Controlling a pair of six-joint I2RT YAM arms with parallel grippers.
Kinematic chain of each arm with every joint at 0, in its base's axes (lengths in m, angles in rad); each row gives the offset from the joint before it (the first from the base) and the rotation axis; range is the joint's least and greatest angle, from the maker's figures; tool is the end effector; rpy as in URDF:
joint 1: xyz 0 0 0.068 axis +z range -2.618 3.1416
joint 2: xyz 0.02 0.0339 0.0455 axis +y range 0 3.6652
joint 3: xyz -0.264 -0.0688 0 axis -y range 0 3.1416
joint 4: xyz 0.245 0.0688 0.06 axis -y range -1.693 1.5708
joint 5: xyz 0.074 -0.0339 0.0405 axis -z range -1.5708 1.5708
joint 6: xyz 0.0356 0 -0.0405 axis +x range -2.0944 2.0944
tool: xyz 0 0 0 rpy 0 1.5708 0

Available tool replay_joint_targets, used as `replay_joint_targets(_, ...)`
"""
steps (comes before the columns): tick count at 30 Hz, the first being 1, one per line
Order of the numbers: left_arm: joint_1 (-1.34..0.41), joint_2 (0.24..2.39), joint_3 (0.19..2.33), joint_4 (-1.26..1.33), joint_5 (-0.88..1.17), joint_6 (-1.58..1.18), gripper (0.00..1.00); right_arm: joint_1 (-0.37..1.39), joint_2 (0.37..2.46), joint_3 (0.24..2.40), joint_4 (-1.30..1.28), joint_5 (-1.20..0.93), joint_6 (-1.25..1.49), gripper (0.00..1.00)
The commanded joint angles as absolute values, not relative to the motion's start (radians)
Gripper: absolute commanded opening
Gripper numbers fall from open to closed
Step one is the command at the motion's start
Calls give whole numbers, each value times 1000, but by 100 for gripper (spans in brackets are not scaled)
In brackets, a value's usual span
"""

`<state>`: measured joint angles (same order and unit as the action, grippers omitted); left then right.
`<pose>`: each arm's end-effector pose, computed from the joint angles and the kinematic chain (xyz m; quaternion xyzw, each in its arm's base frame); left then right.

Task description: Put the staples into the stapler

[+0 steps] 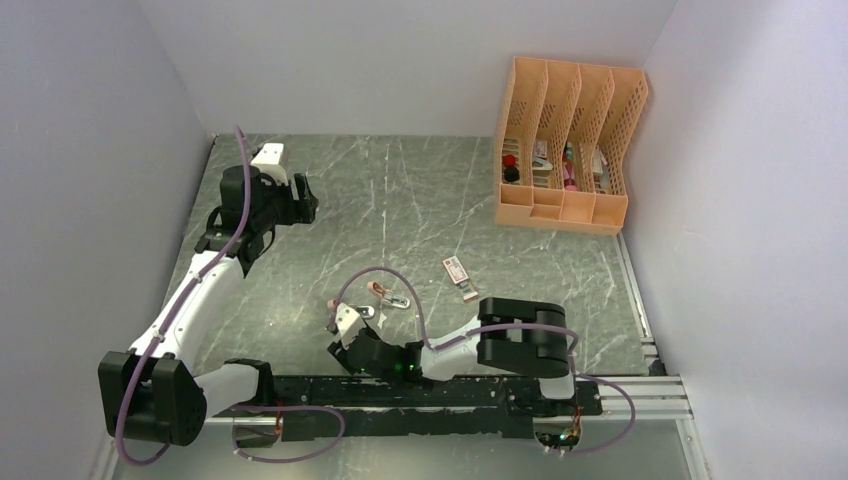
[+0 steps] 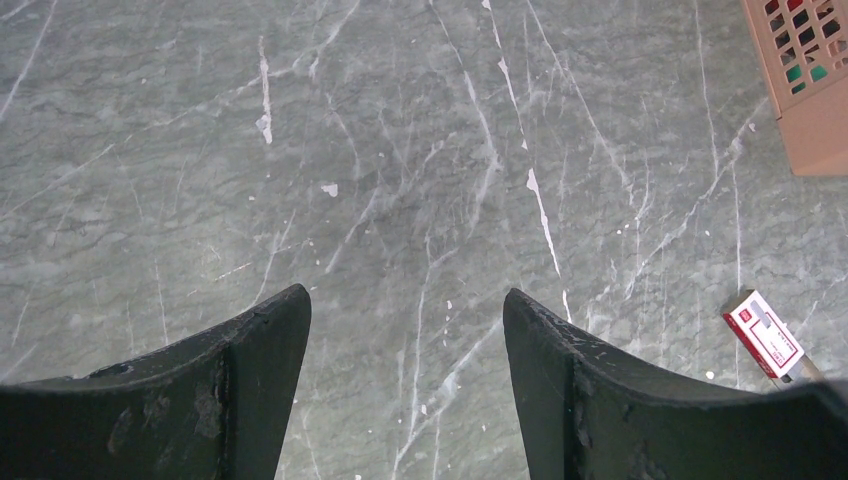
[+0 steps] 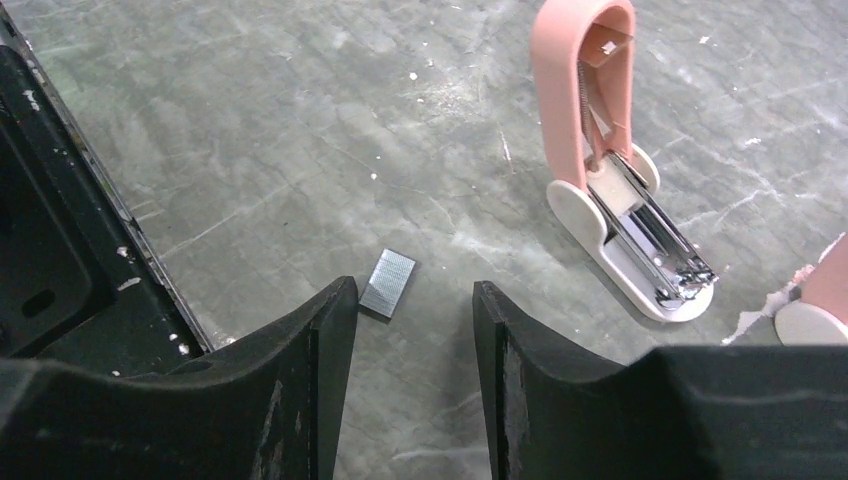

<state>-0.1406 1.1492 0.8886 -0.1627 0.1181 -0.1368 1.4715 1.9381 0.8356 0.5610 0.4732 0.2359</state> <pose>0.2607 -0.0411 0.3043 0.0336 0.8383 -0.1240 0.5298 0.0528 0.3661 0.1139 -0.3961 0.7566 0.2266 0.4683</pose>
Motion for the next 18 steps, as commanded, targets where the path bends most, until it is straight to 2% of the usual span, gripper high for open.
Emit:
replay_joint_targets(1,-146,1146,890,-162,129,-124,75,1460,1986,746,343,499,220,49)
replay_joint_targets(12,-146,1149,888,-160,131,-126,75,1445,1976,707,379,479,222,41)
replay_joint_targets(18,-146,1152,890,-158,135,-126,75,1435,1972,695,396,467,221,41)
